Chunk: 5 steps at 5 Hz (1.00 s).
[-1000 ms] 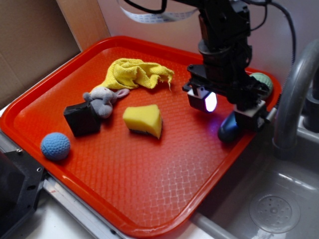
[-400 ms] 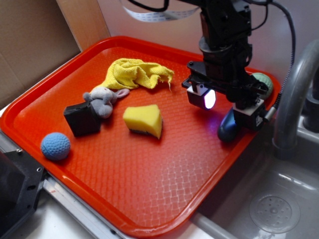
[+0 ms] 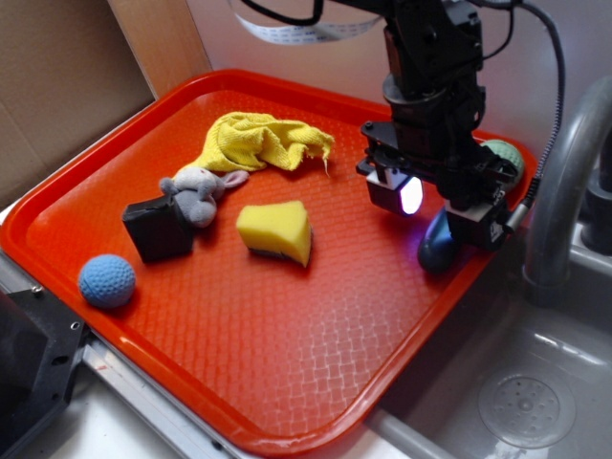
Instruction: Grab the plastic pickle.
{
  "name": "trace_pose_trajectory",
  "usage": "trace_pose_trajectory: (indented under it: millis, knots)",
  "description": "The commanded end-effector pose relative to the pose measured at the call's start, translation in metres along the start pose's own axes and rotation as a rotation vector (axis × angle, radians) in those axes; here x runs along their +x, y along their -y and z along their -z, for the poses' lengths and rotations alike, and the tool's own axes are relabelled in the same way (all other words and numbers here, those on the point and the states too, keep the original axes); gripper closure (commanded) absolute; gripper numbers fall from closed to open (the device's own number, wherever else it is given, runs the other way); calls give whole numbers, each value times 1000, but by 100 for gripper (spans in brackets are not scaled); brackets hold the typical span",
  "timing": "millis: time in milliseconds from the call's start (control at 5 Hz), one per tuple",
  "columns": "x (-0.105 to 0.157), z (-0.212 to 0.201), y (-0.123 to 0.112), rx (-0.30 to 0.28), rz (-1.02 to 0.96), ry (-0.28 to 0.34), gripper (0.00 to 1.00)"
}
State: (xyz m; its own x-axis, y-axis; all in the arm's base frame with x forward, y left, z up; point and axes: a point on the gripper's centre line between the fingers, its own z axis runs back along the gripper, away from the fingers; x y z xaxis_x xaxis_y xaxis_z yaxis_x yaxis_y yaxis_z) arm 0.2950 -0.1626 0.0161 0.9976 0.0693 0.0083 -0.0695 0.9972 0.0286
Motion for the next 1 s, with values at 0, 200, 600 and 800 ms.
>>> trace_pose_trajectory:
  millis: [0,200,600,800]
  knots:
    - [-23,11,-11,63,38,-44,100]
    - [-31,-11,-33,17,3,11,100]
    - [-51,-58,-79,-10,-117,53,100]
    - [-64,-107,-77,11,-81,49,100]
